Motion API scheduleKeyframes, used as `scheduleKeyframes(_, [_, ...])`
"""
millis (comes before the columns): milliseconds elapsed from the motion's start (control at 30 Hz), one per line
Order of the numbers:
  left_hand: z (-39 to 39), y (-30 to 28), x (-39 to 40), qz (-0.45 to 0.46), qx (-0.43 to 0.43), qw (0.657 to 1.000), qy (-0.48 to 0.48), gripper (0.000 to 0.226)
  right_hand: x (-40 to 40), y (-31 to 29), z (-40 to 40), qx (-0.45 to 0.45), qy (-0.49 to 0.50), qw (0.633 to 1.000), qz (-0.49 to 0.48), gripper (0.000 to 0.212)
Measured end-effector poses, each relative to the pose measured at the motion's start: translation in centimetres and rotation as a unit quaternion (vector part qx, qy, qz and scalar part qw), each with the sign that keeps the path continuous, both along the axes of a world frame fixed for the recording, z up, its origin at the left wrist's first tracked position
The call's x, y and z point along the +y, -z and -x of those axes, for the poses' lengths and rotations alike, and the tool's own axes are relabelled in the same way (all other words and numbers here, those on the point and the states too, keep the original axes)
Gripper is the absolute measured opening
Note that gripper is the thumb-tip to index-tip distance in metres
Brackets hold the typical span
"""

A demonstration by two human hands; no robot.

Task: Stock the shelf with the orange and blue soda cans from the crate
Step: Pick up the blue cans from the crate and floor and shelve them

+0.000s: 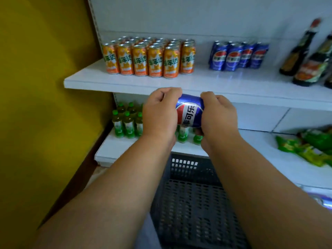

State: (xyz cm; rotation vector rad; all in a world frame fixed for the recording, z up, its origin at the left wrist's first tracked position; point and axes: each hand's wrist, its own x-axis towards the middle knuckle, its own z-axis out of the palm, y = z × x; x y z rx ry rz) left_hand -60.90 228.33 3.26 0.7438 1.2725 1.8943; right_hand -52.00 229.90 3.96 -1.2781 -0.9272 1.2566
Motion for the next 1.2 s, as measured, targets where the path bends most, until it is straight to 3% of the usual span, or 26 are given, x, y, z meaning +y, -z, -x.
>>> scheduleKeyframes(133, [-4.6, -2.1, 3.7, -0.048, 0.044, 0.991, 0.113, 0.005, 2.2, -0.7, -5.0, 0.174, -0.016, 0.979, 0.105, 0.024])
scheduleKeyframes(200, [-6.3, -2.8, 6.0, -0.044, 0.056, 0.991, 0.109, 0.006, 3.7, -0.3, -6.4, 0.236, -0.033, 0.966, 0.103, 0.031])
scheduleKeyframes(267, [-7.6, -3.5, 8.6, -0.034, 0.099, 0.990, 0.091, 0.006, 5.4, 0.2, -7.4, 0.242, -0.036, 0.966, 0.084, 0.038])
scheduleKeyframes(433, [-9.4, -5.6, 14.9, -0.029, 0.282, 0.952, 0.116, 0.003, 10.2, 1.1, -9.3, 0.011, 0.015, 0.999, -0.042, 0.037])
scheduleKeyframes(633, [-10.4, -5.5, 21.2, -0.019, 0.344, 0.932, 0.111, 0.009, 15.1, 2.1, -10.8, -0.157, -0.038, 0.973, -0.167, 0.033])
scheduleKeyframes(767, [-11.1, -4.6, 24.7, -0.034, 0.388, 0.913, 0.122, 0.005, 19.1, 2.1, -11.8, -0.297, -0.023, 0.932, -0.207, 0.060])
scheduleKeyframes(900, [-11.2, -3.9, 28.1, -0.046, 0.396, 0.906, 0.141, 0.015, 22.7, 1.9, -12.8, -0.338, -0.013, 0.916, -0.215, 0.063])
scheduleKeyframes(1033, [-10.7, -2.0, 31.0, -0.056, 0.290, 0.929, 0.222, 0.049, 26.5, 2.4, -14.0, -0.345, 0.036, 0.916, -0.200, 0.056])
scheduleKeyframes(1133, [-10.1, 0.9, 33.0, -0.023, 0.365, 0.912, 0.187, 0.034, 29.6, 2.8, -15.1, -0.336, 0.063, 0.925, -0.169, 0.054])
scheduleKeyframes(1200, [-10.0, 2.5, 34.5, 0.008, 0.419, 0.892, 0.172, 0.036, 31.5, 2.9, -15.6, -0.340, 0.068, 0.925, -0.156, 0.055])
